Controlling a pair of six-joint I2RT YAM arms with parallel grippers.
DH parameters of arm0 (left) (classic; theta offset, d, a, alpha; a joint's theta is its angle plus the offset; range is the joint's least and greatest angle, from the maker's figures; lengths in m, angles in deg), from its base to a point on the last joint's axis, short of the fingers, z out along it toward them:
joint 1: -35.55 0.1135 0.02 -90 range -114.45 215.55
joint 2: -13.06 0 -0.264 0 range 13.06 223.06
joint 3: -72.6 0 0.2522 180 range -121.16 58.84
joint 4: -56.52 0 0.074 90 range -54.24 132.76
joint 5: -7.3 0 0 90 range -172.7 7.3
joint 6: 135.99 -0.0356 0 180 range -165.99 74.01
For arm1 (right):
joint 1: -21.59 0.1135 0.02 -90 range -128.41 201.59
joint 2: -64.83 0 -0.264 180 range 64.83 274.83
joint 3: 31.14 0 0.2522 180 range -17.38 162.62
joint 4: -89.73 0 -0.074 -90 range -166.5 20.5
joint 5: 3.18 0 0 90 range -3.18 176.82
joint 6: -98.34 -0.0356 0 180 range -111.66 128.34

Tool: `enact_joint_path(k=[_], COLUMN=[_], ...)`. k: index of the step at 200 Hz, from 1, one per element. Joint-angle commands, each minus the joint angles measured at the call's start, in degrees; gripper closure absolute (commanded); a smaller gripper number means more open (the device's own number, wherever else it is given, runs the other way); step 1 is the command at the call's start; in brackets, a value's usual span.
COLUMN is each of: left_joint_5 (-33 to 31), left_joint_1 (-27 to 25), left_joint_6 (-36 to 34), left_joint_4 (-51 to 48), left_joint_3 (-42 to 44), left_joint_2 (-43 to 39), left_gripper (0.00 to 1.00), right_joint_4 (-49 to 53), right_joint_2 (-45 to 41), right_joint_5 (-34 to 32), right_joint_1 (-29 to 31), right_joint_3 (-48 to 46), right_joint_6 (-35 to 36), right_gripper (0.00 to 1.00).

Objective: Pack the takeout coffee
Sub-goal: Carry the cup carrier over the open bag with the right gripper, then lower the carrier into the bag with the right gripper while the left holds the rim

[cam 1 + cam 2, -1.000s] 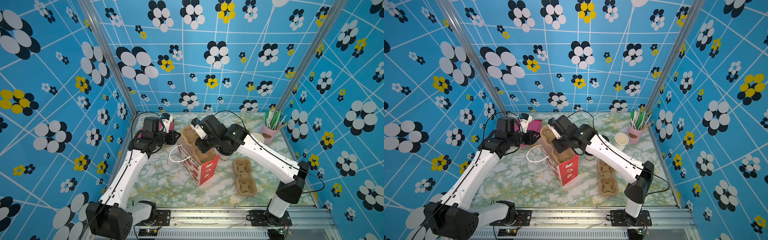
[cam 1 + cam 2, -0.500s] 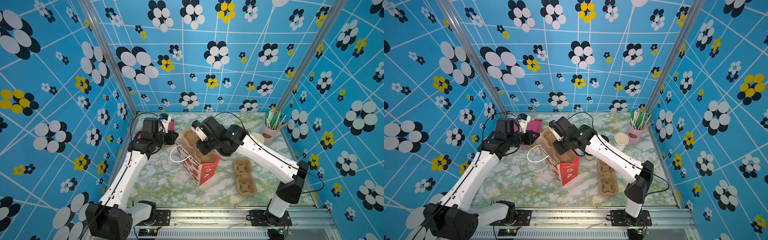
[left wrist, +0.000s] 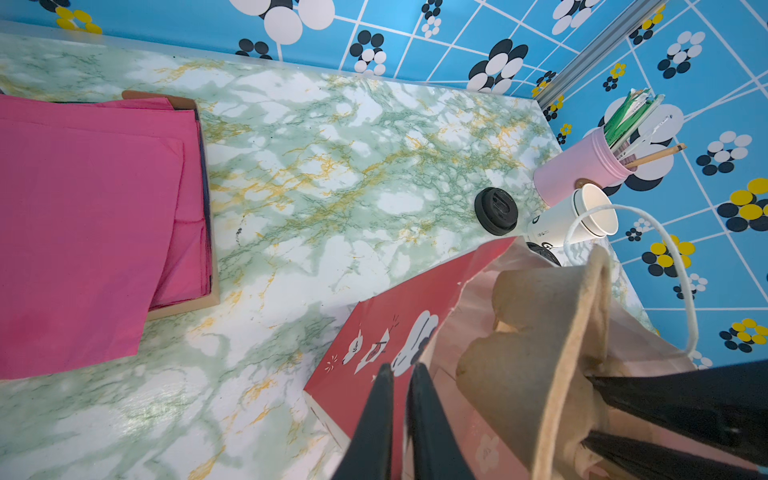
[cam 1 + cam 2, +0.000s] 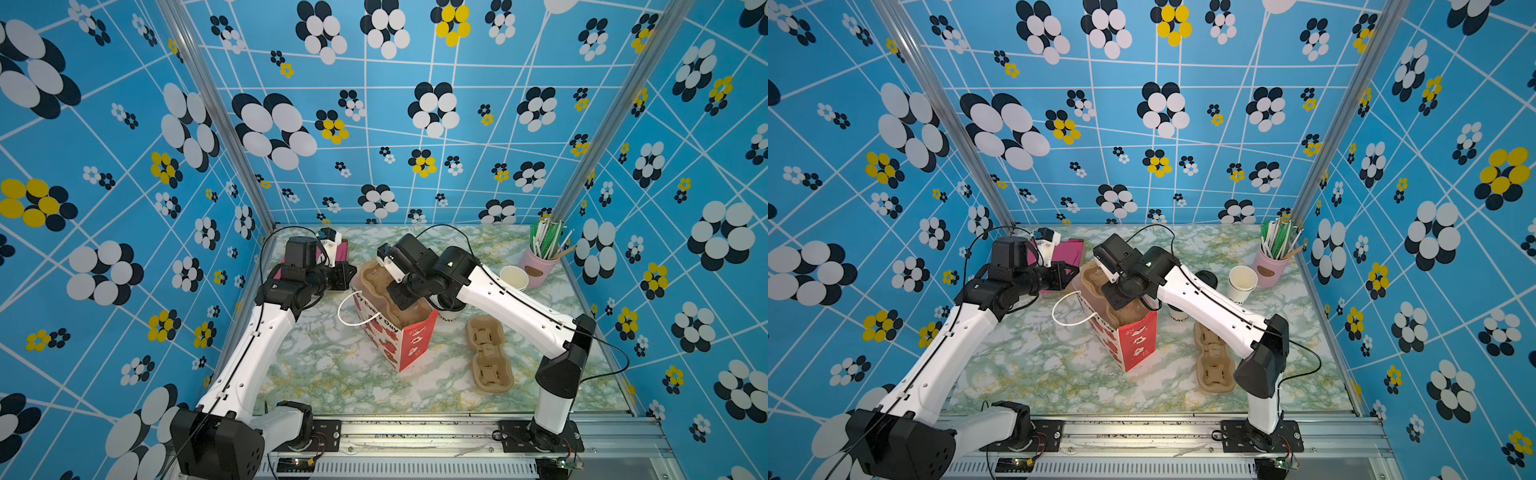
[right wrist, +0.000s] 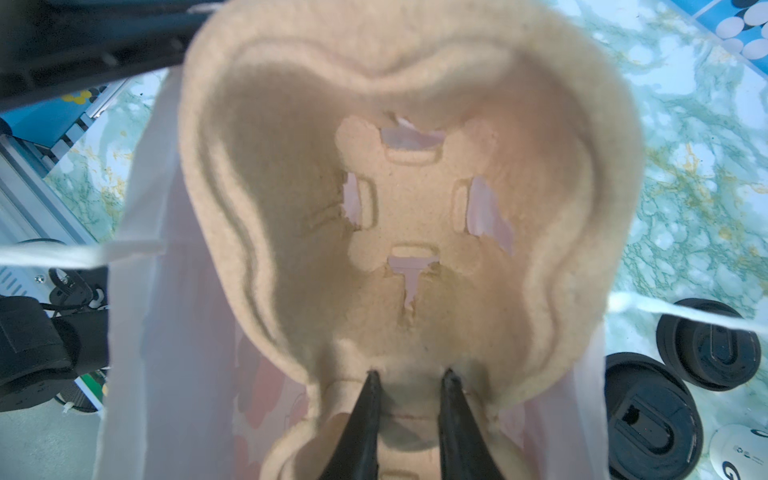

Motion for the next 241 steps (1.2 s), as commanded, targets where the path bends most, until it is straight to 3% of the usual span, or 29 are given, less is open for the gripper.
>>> enact_joint_path(k=[1,154,241], left_joint_5=[-0.28,-0.50,-0.48], left_joint_1=[0.64,0.62,0.61], left_joint_6=[0.55,0.57,0.38], left_joint_4=[0.80,2.96,3.23], left_joint_3=[1.54,3.46,4.41], left_joint_2=[-1.22,-3.42,-4.29], left_gripper=[0.87,0.87,0.87], right_joint_4=[5.96,15.26,15.11], right_joint_2=[3.17,12.45,17.17], right_joint_5=[1.29,1.02,2.43], right_joint_1=[0.72,1.27,1.27], right_joint_3=[2.32,11.07,11.41], right_joint_6=[-0.46,-0.69,0.32], right_gripper=[0.85,0.85,0.84])
